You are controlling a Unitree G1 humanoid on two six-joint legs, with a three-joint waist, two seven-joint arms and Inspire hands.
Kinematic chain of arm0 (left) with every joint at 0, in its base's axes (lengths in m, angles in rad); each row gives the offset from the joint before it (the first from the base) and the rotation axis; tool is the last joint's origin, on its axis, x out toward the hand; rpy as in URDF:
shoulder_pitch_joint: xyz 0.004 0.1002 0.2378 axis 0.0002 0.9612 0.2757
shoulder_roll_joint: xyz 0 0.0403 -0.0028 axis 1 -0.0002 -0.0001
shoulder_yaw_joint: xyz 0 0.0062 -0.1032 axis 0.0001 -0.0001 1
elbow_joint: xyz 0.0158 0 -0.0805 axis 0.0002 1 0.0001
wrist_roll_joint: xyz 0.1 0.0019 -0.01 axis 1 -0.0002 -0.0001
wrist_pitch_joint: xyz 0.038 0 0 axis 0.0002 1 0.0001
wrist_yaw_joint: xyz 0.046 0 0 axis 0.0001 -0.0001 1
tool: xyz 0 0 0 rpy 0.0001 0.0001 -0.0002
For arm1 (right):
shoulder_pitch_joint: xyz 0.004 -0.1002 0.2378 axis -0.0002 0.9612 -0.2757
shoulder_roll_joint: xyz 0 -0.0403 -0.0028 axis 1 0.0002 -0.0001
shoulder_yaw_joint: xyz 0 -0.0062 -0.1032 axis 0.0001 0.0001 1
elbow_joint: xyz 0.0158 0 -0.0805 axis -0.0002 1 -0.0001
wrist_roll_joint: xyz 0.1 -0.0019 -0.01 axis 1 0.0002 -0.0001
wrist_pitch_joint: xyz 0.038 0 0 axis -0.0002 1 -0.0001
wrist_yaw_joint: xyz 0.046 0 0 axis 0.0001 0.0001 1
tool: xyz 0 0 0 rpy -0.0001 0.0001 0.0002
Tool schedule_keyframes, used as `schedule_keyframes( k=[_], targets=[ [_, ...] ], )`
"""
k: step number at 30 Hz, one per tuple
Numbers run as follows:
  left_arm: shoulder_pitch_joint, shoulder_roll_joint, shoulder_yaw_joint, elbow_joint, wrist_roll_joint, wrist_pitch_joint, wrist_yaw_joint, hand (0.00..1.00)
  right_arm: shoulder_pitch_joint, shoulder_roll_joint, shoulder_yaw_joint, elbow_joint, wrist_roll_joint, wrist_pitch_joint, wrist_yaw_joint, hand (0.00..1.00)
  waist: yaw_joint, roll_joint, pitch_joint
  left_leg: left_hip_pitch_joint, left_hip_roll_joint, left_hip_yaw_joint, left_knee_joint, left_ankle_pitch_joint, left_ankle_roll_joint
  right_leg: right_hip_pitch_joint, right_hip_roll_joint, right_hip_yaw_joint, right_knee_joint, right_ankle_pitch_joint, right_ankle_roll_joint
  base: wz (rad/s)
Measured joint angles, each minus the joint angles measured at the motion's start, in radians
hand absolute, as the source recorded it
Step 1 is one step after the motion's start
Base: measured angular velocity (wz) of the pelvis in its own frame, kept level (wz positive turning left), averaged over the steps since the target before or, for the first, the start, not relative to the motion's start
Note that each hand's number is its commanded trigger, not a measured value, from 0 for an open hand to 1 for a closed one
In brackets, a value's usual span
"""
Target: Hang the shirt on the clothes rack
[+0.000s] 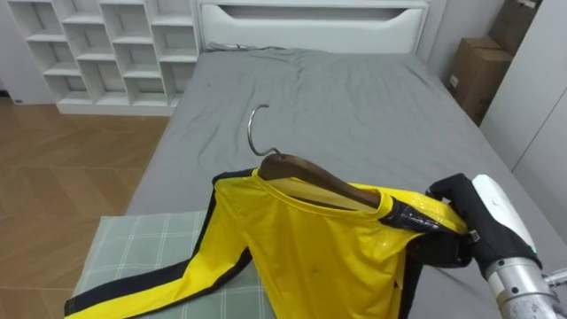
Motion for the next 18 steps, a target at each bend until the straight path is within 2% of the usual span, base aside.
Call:
schedule_keyframes(
  k=[4,10,18],
  targets=[
    [-0.016,0.0,-0.001,0.0,0.0,0.0,0.0,0.0,0.0,0.0,0.0,0.0,0.0,0.0,0.0,1.0,0.0,-0.005,0.002,0.0,0.0,0.0,0.0,0.0,0.0,0.0,0.0,0.0,0.0,0.0,0.0,0.0],
    [-0.013,-0.005,-0.005,0.003,0.005,0.008,0.002,0.0,0.0,0.015,0.0,-0.002,-0.002,0.0,0.0,1.0,0.001,0.002,0.0048,-0.001,0.001,0.003,-0.001,-0.001,0.001,-0.002,0.0,0.002,-0.001,0.0,0.0,0.0],
    [0.015,-0.016,-0.039,0.005,0.01,0.031,-0.018,0.0,0.0,0.016,0.004,-0.038,-0.001,0.0,0.0,1.0,-0.002,0.022,-0.001,-0.001,0.001,0.003,0.001,-0.002,0.003,0.0,0.0,-0.002,-0.002,0.0,0.001,0.0]
  ],
)
